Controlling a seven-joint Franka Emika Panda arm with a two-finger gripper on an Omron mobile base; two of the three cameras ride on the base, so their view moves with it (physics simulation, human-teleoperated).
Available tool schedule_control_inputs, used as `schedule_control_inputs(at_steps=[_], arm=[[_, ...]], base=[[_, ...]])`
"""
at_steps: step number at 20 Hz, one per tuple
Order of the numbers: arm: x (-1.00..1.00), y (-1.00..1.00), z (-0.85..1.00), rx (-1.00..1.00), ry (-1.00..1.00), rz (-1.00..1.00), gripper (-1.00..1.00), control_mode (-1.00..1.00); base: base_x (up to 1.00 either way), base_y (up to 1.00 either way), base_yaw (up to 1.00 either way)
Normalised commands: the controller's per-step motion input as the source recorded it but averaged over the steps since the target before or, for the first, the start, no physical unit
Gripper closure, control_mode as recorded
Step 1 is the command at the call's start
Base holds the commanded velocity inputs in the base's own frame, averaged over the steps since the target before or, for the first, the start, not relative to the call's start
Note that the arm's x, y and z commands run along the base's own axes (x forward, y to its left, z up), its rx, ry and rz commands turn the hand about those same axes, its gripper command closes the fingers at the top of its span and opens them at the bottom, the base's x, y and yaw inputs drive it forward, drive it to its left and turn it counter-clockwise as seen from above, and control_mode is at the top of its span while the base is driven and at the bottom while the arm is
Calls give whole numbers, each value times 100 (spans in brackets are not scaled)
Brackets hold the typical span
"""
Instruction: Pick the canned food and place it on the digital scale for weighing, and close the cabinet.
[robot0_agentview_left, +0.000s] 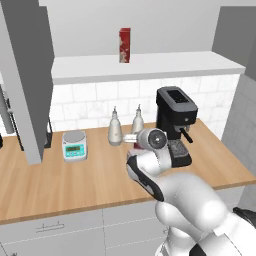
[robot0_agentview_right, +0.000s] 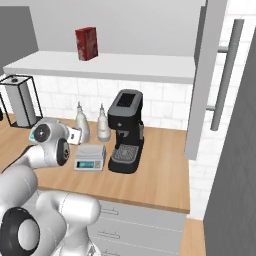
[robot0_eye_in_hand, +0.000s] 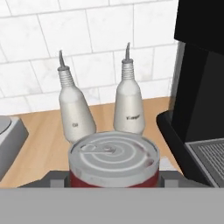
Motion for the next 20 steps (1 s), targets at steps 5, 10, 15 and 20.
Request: schedule_control_inputs(at_steps=[5, 10, 15, 20], arm=[[0, -4, -11, 0, 1, -5, 100, -100], [0, -25, -1, 0, 2, 0, 100, -100], [0, -24, -6, 0, 1, 0, 100, -100], [24, -2, -30, 0, 0, 0, 100, -100]], base=[[0, 0, 0], [0, 0, 0], [0, 0, 0], [0, 0, 0]])
